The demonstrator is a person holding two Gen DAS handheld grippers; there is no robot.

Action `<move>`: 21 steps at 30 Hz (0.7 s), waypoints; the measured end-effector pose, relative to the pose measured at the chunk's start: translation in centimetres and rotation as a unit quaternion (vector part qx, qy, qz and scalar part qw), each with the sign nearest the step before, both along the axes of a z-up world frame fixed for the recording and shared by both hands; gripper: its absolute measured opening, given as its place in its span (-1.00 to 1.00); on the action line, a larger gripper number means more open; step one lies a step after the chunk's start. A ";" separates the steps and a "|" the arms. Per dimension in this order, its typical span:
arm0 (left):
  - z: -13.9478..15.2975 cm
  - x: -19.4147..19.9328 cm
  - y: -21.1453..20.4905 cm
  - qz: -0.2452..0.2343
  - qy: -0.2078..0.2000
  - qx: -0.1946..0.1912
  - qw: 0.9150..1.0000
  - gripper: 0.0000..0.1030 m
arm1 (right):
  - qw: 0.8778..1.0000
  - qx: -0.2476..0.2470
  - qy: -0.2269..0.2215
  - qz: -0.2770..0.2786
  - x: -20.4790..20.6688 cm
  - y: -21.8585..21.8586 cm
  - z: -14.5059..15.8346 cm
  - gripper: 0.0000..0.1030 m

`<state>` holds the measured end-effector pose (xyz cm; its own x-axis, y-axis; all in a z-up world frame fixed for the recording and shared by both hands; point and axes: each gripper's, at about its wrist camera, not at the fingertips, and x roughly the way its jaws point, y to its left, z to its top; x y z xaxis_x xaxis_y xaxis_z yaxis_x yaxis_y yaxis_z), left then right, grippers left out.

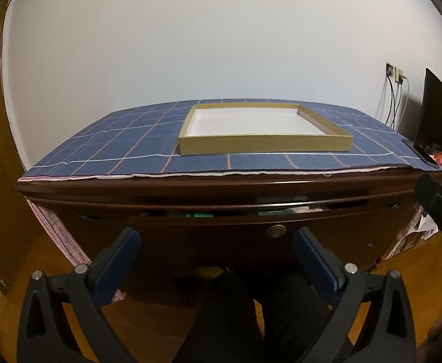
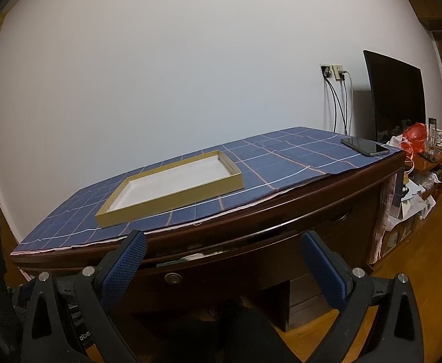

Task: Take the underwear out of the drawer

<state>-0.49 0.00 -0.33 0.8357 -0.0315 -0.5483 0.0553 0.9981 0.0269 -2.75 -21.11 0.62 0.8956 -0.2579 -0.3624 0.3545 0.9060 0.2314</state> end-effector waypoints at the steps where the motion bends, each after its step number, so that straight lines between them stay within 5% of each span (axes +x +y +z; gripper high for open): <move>1: 0.0 0.0 0.0 0.000 0.000 0.000 1.000 0.99 | 1.000 0.000 0.000 0.000 0.0 0.0 0.0 0.99; 21: -0.3 -0.2 -0.1 0.003 0.005 0.002 1.000 0.99 | 1.000 0.002 0.006 -0.011 0.0 -0.4 -0.1 0.99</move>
<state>-0.64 -0.10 -0.60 0.8306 -0.0253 -0.5563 0.0504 0.9983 0.0299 -2.73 -21.48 0.50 0.8852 -0.2760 -0.3745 0.3774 0.8968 0.2311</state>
